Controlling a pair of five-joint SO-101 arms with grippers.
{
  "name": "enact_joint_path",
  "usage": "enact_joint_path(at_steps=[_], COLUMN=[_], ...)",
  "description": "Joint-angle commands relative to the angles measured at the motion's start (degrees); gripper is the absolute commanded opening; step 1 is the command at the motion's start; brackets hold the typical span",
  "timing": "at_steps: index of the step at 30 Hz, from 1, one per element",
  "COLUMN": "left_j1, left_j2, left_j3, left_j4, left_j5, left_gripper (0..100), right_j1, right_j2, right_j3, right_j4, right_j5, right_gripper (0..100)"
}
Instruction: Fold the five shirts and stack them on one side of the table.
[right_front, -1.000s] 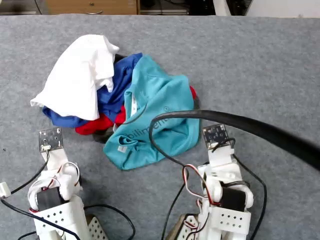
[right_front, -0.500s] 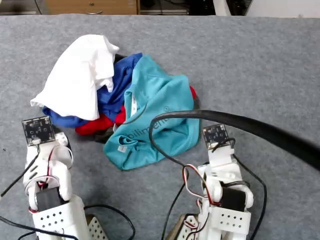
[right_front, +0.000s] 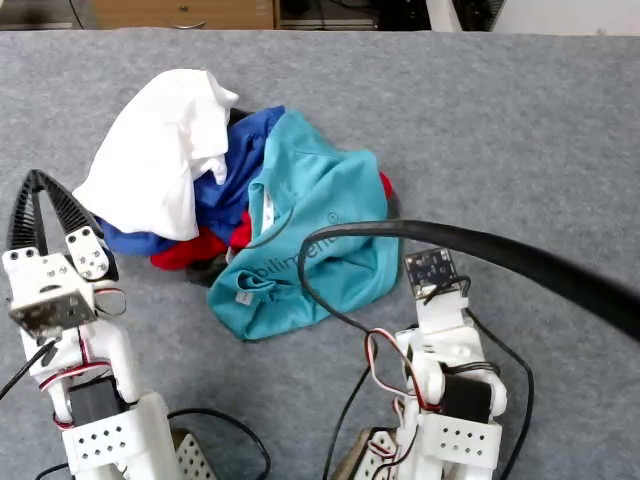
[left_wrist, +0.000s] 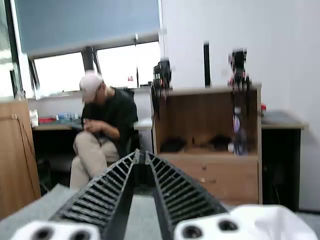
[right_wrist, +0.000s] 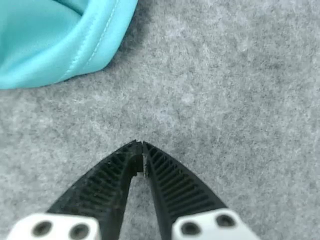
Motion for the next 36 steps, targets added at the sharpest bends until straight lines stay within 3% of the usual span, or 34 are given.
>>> enact_joint_path(at_steps=[1,5,10,14,21,25,30,36], left_j1=[0.1,0.3,0.7,3.6,8.3,9.6,9.8,9.3], left_j2=[-3.6,-3.5,-3.5,-3.5,-1.5,9.2,33.7,57.5], left_j3=[-1.3,-0.7,-4.4,-7.0,-11.7,-18.5,-33.6,-51.6], left_j4=[-2.6,1.5,26.6,40.0,49.8,50.4,51.6,68.5], left_j5=[0.0,0.0,-0.2,-0.1,1.7,6.5,11.3,10.9], left_gripper=[2,2,2,2,2,2,2,2], right_j1=[-0.4,-0.4,-0.4,-0.4,-0.4,-0.4,-0.4,-0.4], right_j2=[-6.4,-6.4,-6.4,-6.4,-6.4,-6.4,-6.4,-6.4], right_j3=[-0.5,-0.5,-0.5,-0.5,-0.5,-0.5,-0.5,-0.5], right_j4=[0.3,0.3,0.3,0.3,0.3,0.3,0.3,0.3], right_j5=[0.4,0.4,0.4,0.4,0.4,0.4,0.4,0.4], right_gripper=[0.5,0.5,0.5,0.5,0.5,0.5,0.5,0.5])
